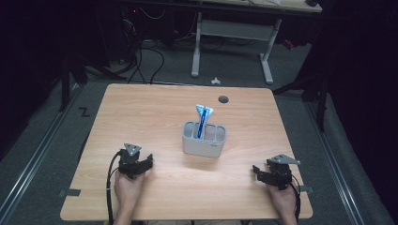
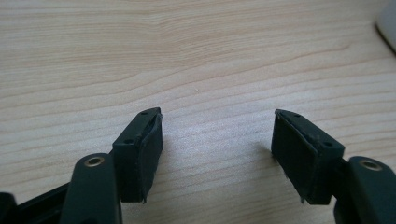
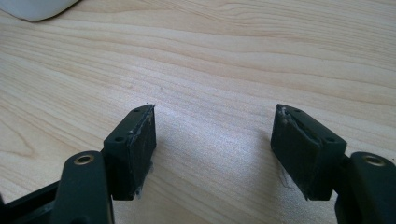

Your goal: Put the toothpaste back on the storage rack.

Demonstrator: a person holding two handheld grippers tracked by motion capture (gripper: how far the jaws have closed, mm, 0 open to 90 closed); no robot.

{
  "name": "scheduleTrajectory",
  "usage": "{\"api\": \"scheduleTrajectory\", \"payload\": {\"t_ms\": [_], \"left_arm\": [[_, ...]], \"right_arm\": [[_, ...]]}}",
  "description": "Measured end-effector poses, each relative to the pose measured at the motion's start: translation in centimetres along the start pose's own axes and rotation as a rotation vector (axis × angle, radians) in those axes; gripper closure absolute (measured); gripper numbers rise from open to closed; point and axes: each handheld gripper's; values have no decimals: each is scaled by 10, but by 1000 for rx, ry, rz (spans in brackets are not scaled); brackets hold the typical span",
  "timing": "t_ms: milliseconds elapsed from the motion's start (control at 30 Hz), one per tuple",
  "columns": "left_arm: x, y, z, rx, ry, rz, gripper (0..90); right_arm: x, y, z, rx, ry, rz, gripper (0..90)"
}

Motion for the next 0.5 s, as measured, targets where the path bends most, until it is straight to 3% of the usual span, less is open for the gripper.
{"api": "scheduleTrajectory", "payload": {"t_ms": [500], "left_arm": [[1, 1, 2, 3, -3, -4, 327]], "right_arm": [[0, 0, 0, 1, 0, -1, 312]]}}
Point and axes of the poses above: each handheld gripper's, and its own axes: x roughly forward along the jaws, y roughly out of its top, z roughly to its right, and after that the axes turned 10 degrees about -x, right-handed
